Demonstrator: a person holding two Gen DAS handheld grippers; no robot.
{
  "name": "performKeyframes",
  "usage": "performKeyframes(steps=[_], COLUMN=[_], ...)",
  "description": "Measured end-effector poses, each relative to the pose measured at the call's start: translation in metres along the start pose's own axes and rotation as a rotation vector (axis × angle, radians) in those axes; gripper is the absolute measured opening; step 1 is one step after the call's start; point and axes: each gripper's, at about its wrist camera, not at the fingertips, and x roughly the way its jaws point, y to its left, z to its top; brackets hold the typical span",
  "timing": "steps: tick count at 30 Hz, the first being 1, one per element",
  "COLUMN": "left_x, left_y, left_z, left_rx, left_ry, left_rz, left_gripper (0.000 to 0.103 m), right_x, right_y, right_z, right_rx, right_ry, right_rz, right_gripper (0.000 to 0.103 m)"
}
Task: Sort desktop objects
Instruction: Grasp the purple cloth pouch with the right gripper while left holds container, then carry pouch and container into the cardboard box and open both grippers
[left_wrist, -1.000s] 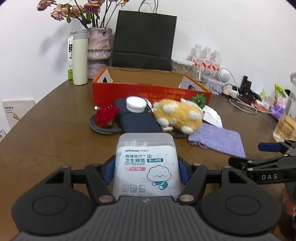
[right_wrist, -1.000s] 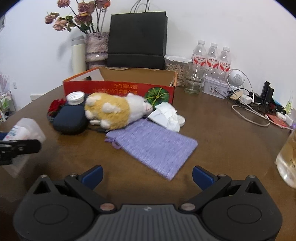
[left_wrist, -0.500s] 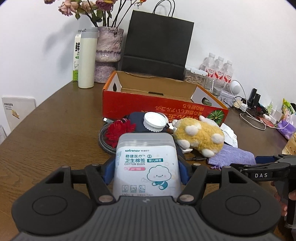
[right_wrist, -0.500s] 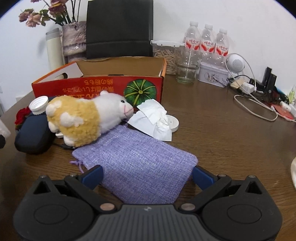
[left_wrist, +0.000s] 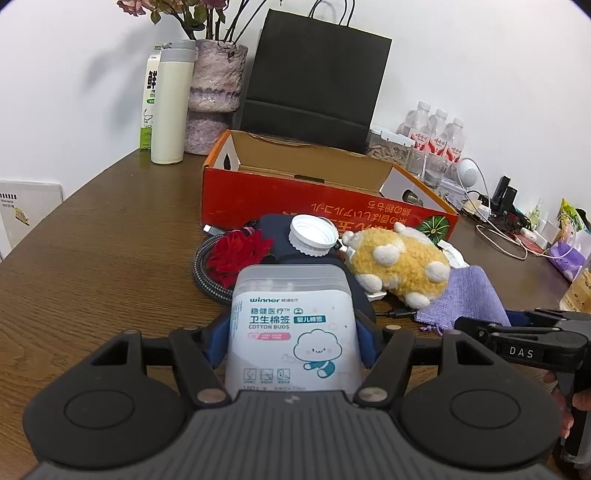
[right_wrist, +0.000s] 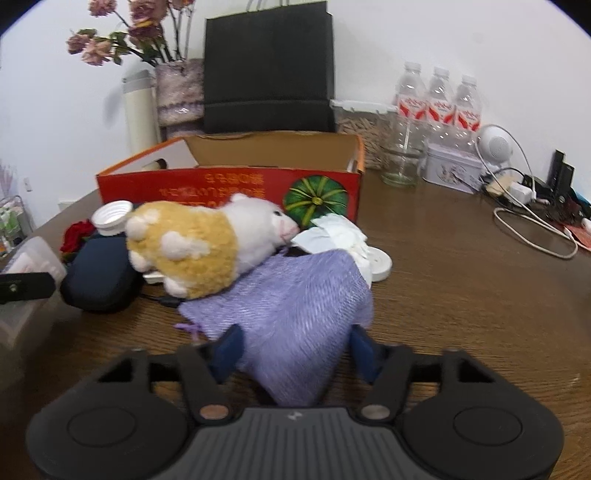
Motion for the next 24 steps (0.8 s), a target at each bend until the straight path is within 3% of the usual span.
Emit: performKeyframes(steps=[3,5,16,24], left_x=[-0.004,-0.007,-0.034,-0.039], left_y=[0.001,0.002,0.006,-0.002], left_z=[0.000,0.000,0.008,0.042], left_rx=[0.003,0.003,0.010,0.034], left_ry=[-0.010,-0.017,-0.081,-0.141], left_rz=[-0.001,-0.002,0.002,-0.057], left_gripper=[0.067,0.067,0.067,0.067], right_x=[-0.004,-0.008,-0.054,-0.080], right_y=[0.007,0.013,0.016,0.018], right_z=[-0.002,-0.004,0.004,0.042], right_rx=[-0.011,-0.019,0.025,0.003], right_ry=[-0.011,-0.015,-0.172,-0.299], right_rz=[0.020,0.027,0.046,0.075], right_gripper=[0.016,0.009,0.005,0.005])
